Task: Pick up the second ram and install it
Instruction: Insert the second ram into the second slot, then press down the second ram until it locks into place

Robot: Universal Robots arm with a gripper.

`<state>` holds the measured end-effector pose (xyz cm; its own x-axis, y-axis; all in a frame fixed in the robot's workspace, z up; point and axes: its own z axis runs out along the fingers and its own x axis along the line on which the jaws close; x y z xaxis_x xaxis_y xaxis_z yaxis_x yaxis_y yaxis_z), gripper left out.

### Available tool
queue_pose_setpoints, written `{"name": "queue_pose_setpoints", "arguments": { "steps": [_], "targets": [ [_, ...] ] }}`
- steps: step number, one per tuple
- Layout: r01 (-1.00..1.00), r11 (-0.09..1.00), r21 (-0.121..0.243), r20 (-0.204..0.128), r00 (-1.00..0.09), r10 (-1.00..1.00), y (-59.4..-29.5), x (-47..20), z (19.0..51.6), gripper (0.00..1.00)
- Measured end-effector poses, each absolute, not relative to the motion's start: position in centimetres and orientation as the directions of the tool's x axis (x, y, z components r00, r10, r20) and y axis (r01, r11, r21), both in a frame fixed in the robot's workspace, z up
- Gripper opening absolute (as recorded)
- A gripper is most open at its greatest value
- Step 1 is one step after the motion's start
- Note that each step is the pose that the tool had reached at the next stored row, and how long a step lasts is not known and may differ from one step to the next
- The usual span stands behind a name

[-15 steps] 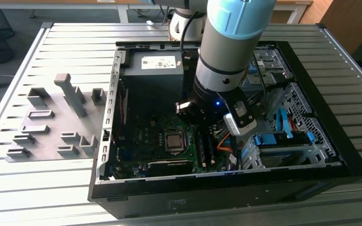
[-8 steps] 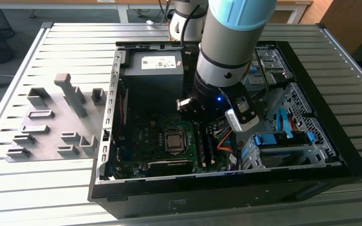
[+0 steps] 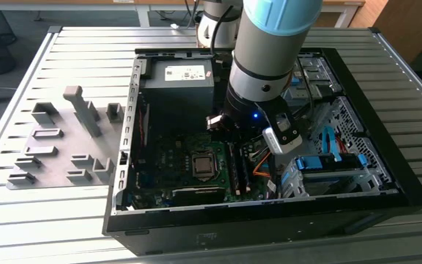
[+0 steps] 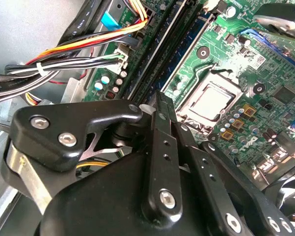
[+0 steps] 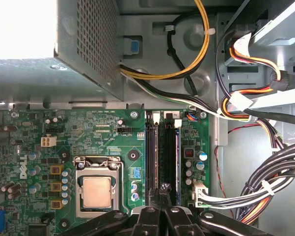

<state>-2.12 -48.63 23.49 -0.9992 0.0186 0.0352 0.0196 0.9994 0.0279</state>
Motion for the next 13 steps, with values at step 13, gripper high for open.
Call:
{"name": "queue_pose_setpoints", "arguments": {
  "steps": [13],
  "targets": [
    [0.020,0.999,0.028,0.035,-0.999,0.019,-48.63,-2.12,22.63,0.12]
  ]
}}
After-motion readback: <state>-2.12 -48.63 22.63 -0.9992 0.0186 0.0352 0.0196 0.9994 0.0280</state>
